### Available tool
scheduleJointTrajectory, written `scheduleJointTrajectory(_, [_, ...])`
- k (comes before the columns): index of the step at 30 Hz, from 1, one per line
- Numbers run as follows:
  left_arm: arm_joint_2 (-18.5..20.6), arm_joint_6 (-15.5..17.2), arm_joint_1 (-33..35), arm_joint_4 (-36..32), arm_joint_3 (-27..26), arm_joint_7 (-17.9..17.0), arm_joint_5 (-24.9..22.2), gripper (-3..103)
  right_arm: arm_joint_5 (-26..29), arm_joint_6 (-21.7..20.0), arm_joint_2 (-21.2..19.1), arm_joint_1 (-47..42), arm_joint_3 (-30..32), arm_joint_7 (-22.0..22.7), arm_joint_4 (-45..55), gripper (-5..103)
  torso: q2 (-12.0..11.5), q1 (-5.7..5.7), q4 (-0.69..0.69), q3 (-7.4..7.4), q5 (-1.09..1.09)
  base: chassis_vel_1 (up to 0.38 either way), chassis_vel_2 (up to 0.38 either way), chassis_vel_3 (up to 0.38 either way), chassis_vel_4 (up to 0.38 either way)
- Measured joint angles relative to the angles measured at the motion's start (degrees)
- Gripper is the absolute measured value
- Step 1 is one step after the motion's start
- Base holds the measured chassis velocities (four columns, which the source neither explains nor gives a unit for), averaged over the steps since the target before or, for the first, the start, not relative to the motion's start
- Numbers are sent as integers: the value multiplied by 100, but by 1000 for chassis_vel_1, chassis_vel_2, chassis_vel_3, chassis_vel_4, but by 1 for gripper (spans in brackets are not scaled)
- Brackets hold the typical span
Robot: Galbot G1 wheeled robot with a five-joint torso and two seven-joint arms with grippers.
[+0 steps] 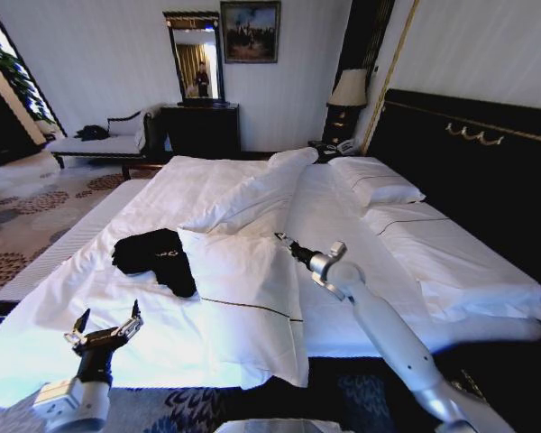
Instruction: Fold the clothes on the bed.
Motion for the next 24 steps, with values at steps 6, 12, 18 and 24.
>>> scheduleJointTrajectory(6, [-36,0,-5,0,-3,-5,31,100,10,-121,172,147,-211,5,-123,100,0,0,0,0,1,0,0,0,0])
scheduleJointTrajectory(12, [-89,-1,-33,0,-27,-30,39,100,-66,-264,279,279,-580,-195,-163,100,0,-1,-1,-1,1,0,0,0,0])
scheduleJointTrajectory(18, [-124,-5,-35,3,-39,-44,54,100,-122,-292,484,548,-936,-215,-500,103,0,-1,0,-1,0,0,0,0,0])
scheduleJointTrajectory(24, [-127,-5,-95,5,-34,-44,55,100,-404,-299,679,664,-1112,-272,-838,85,0,-1,0,0,1,0,0,0,0])
